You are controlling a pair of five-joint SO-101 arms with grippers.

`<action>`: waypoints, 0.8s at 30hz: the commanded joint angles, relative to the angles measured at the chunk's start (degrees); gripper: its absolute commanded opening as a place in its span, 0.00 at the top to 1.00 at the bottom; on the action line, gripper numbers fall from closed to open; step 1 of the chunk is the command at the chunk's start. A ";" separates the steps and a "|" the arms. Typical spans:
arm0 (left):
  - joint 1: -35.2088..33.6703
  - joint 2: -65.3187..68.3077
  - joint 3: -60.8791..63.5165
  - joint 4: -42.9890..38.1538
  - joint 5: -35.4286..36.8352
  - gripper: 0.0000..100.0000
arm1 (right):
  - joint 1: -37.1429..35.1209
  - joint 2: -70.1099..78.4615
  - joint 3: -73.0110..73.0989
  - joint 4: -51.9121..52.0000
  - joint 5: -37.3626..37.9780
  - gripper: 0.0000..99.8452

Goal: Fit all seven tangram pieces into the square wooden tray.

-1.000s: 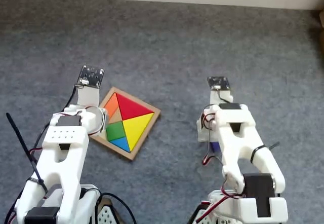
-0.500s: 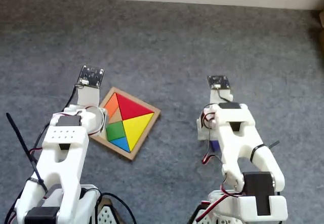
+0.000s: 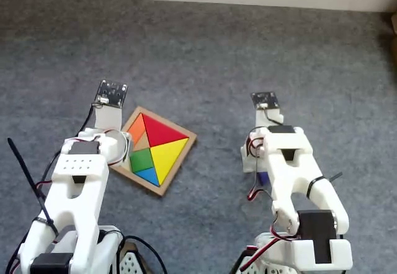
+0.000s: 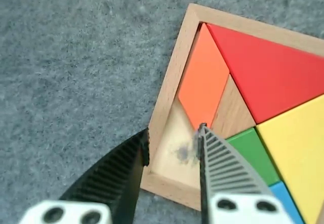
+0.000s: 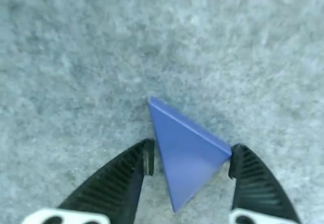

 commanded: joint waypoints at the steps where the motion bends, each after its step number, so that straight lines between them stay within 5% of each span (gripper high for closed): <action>1: -0.84 0.04 -0.31 -0.79 0.18 0.84 | 0.66 -0.75 -2.51 -1.45 4.04 0.76; 24: -0.84 0.04 -0.31 -0.79 0.18 0.84 | 0.40 -0.75 -5.14 2.86 4.57 0.76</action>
